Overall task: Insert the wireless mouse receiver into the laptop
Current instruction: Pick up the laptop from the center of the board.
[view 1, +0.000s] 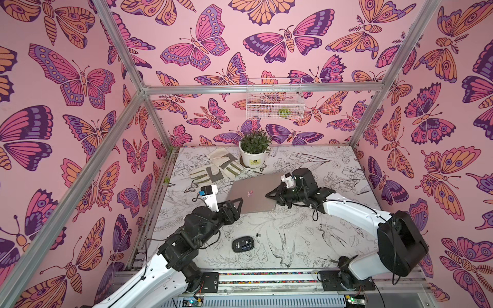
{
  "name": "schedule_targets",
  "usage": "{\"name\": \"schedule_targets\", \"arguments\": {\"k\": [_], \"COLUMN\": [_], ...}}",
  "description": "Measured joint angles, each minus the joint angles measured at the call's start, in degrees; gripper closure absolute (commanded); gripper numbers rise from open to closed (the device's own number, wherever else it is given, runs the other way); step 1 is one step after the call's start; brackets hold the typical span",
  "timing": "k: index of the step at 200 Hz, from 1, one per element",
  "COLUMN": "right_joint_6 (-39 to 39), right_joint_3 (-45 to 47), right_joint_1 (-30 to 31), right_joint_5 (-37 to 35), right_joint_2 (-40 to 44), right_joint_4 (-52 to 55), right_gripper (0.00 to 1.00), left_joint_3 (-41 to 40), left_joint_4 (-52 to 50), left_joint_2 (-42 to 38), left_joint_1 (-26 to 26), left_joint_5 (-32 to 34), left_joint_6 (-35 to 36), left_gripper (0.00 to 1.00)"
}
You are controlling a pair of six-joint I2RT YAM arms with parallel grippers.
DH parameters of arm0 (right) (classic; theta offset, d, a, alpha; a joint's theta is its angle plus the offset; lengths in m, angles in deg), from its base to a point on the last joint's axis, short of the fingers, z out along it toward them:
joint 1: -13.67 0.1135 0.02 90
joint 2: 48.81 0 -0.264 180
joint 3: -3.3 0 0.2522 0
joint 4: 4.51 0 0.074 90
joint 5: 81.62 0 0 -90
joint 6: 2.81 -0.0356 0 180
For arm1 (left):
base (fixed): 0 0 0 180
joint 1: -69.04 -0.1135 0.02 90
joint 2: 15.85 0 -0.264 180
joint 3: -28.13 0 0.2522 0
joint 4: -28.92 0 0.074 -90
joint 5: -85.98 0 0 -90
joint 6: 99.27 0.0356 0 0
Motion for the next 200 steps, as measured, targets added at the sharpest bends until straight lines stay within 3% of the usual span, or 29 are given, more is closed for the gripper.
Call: {"name": "schedule_targets", "arguments": {"k": [28, 67, 114, 153, 174, 200], "right_joint_6": [-0.24, -1.77, -5.03, -9.35, -11.52, -13.07], "right_joint_3": [1.16, 2.1, 3.74, 6.56, 7.41, 7.67], "right_joint_1": [0.02, 0.59, 2.29, 3.06, 3.17, 3.56], "right_joint_5": [-0.46, -1.01, -1.99, -1.95, -1.95, -1.97], "right_joint_2": [-1.53, -2.71, -3.02, -3.02, -3.02, -3.02], "right_joint_4": [-4.22, -8.17, -12.13, -17.31, -19.17, -19.82], "right_gripper": [1.0, 1.0, 1.0, 1.0, 1.0, 1.0], "left_joint_3": [-8.9, -15.67, -16.92, -17.77, -18.18, -18.21], "left_joint_4": [7.15, 19.87, 35.78, 51.58, 61.75, 75.56], "left_joint_2": [4.04, 11.02, 17.51, 29.03, 37.88, 51.21], "left_joint_1": [-0.07, -0.04, 0.28, 0.52, 0.63, 0.76], "left_joint_5": [-2.82, -2.08, 4.42, 10.43, 12.48, 13.86], "left_joint_6": [-21.94, -36.76, -42.36, -41.99, -41.7, -42.05], "left_gripper": [0.3, 0.2, 0.15, 0.16, 0.21, 0.36]}}
